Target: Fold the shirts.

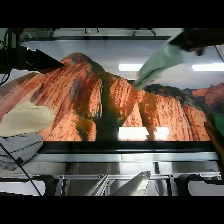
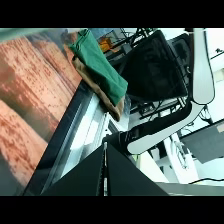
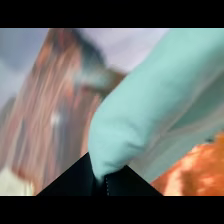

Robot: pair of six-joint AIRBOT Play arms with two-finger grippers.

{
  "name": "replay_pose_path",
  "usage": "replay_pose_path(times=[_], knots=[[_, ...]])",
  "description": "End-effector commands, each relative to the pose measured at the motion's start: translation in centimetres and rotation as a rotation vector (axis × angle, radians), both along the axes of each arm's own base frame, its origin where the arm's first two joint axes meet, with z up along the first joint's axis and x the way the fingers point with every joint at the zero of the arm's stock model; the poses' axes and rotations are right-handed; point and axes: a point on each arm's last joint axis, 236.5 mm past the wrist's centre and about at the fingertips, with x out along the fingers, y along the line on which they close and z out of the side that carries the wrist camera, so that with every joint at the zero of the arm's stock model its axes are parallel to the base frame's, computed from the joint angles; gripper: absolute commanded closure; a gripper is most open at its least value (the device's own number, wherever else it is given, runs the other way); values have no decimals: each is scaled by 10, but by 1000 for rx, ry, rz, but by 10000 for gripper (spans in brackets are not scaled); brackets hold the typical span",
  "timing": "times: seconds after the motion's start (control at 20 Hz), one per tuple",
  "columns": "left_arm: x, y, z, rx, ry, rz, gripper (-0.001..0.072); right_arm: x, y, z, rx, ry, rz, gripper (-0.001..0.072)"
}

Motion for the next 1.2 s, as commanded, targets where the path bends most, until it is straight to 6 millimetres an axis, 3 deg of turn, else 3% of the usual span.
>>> replay_pose_path(times=[0.0,0.1,0.15,0.25,0.4,0.55,0.7,0.85,1.15], knots=[[-3,0,-1,0,-4,-13,691,-40,-136,45,-14,-26,-370,697],[-3,0,-1,1,-4,-13,691,-63,-204,40,7,4,-510,697],[-3,0,-1,0,-3,-12,691,-74,-228,38,30,15,-556,698],[-3,0,-1,1,-1,-12,691,-98,-266,28,47,47,-611,698],[-3,0,-2,7,0,-12,691,-138,-303,11,40,113,-642,698],[-3,0,-2,8,0,-12,691,-152,-319,13,47,75,-628,698],[-2,0,-2,8,8,-9,691,-142,-307,19,161,16,-518,698],[-2,0,-2,8,14,-5,691,-142,-303,8,169,39,-470,698],[0,0,-2,8,17,2,691,-136,-316,36,74,-51,-476,698]])
